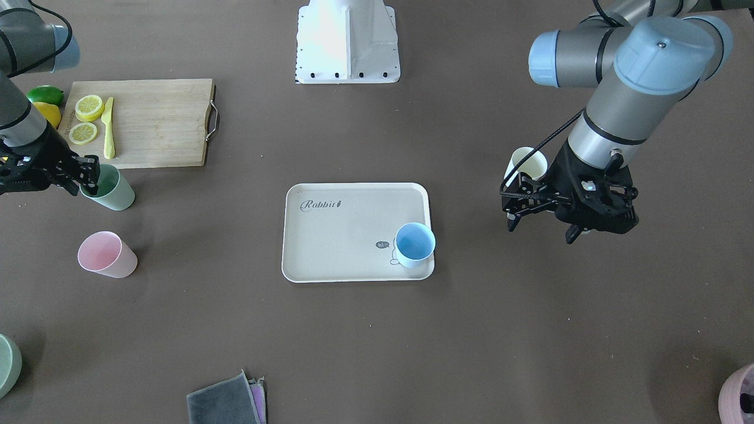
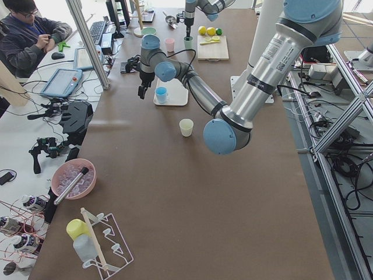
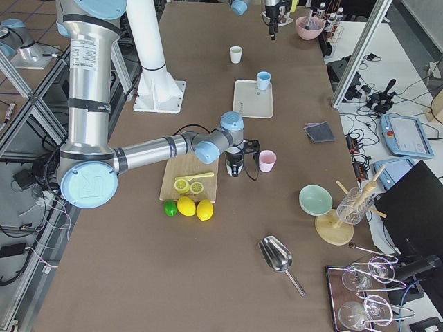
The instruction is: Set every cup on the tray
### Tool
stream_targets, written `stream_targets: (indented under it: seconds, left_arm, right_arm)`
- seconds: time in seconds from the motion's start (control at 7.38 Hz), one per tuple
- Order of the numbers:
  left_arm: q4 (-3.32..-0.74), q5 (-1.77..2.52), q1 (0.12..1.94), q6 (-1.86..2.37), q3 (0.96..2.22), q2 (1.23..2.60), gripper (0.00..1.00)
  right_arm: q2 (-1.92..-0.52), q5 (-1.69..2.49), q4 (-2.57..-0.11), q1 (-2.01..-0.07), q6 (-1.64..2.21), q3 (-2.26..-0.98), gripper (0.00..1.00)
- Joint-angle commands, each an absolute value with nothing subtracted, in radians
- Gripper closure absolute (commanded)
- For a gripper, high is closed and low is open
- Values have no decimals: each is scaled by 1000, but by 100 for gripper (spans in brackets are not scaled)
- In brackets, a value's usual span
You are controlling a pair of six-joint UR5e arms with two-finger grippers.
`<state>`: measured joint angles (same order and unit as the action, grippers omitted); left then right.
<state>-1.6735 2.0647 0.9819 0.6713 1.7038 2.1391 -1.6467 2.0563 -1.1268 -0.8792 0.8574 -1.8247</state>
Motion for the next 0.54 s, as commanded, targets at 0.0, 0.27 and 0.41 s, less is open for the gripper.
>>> stream_targets:
  seconds: [0.0,0.27,0.41]
  left_arm:
    - [-1675,2065,982,673,1706,2132,1]
    - [-1675,2065,982,678,1707,2131,1]
    - [-1675,2065,980,678,1706,2131,1]
  right_arm:
    - [-1608,2065,-1144,-877,886,-1867,100]
    - [-1443,2071,-1274,-868,977,-1870,100]
    - [-1327,2062,-1352,-817,1102,-1867,100]
